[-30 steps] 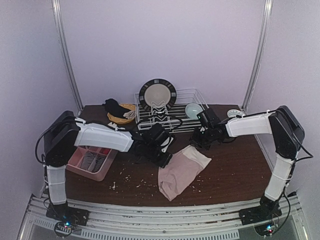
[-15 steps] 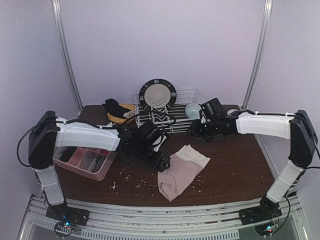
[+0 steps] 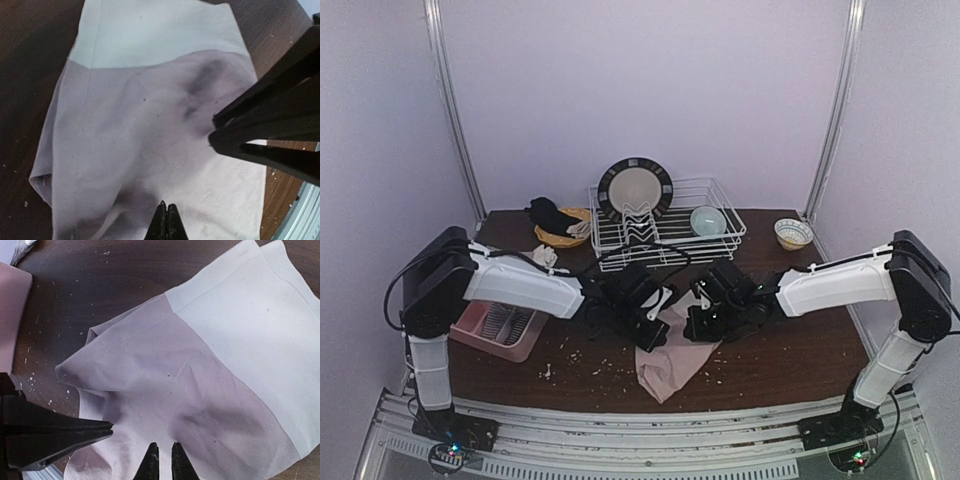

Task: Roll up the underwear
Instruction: Move the underwear to the center of the board, then rotate the underwear at the center of the board.

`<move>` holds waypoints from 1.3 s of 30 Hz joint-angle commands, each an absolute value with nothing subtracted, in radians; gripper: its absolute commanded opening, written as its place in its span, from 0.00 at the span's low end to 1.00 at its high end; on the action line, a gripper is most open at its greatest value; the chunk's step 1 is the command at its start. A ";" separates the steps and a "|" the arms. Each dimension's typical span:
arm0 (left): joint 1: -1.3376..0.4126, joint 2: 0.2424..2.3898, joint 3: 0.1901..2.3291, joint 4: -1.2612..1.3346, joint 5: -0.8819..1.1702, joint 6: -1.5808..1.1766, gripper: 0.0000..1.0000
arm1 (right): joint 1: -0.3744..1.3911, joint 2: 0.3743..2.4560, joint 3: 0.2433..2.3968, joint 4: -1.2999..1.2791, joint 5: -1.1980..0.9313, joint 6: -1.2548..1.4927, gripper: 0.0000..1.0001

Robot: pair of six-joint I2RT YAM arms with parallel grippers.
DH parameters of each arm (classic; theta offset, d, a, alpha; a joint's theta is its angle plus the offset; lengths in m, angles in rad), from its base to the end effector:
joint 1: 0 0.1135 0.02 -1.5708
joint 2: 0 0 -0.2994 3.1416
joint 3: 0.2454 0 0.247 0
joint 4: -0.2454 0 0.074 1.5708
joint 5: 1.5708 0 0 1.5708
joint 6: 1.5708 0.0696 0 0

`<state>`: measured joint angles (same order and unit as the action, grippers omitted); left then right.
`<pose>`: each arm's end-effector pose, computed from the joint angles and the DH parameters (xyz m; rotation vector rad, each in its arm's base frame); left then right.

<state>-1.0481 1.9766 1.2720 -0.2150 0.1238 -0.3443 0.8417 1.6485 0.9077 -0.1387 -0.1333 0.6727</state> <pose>0.2154 -0.3910 0.1653 0.9593 2.4526 -0.6953 0.2274 0.2685 0.1844 -0.2839 2.6058 0.7753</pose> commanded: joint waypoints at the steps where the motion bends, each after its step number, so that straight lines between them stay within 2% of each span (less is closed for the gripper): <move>1: -1.047 1.993 1.253 -0.179 0.147 -0.393 0.00 | 0.864 1.641 0.841 -0.094 -0.079 0.696 0.09; 9: -1.141 1.966 1.162 -0.181 0.083 -0.410 0.00 | 0.906 1.540 0.667 -0.072 -0.031 0.742 0.08; 16: -1.241 1.928 1.122 -0.177 0.025 -0.463 0.00 | 0.907 1.409 0.607 -0.152 0.002 0.734 0.09; 17: -1.256 1.918 1.120 -0.179 0.016 -0.472 0.03 | 0.907 1.387 0.597 -0.164 0.002 0.727 0.11; 19: -1.282 1.891 1.119 -0.195 -0.011 -0.482 0.28 | 0.907 1.342 0.585 -0.194 0.001 0.713 0.15; 24: -1.284 1.765 1.073 -0.173 -0.034 -0.480 0.84 | 0.909 1.223 0.580 -0.209 -0.104 0.654 0.37; 25: -1.278 1.747 1.072 -0.179 -0.052 -0.471 0.93 | 0.910 1.211 0.580 -0.211 -0.096 0.657 0.39; 27: -1.249 1.724 1.076 -0.193 -0.076 -0.448 0.97 | 0.910 1.205 0.582 -0.208 -0.058 0.663 0.42; 29: -1.216 1.721 1.093 -0.202 -0.080 -0.427 0.95 | 0.907 1.223 0.591 -0.215 0.007 0.680 0.42; 31: -1.178 1.744 1.116 -0.197 -0.076 -0.407 0.84 | 0.887 1.271 0.613 -0.213 0.051 0.683 0.41; 34: -1.125 1.818 1.163 -0.205 -0.071 -0.370 0.58 | 0.839 1.379 0.658 -0.208 0.053 0.672 0.35; 36: -1.101 1.875 1.188 -0.209 -0.074 -0.350 0.37 | 0.822 1.453 0.696 -0.205 0.041 0.653 0.32; 39: -1.092 1.935 1.221 -0.234 -0.081 -0.337 0.16 | 0.812 1.530 0.742 -0.216 0.038 0.626 0.29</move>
<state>-1.1011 1.8648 1.1820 -0.2047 -0.0681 -0.3809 0.8268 1.4551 0.6800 -0.1905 0.0078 0.6666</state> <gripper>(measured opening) 0.243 0.304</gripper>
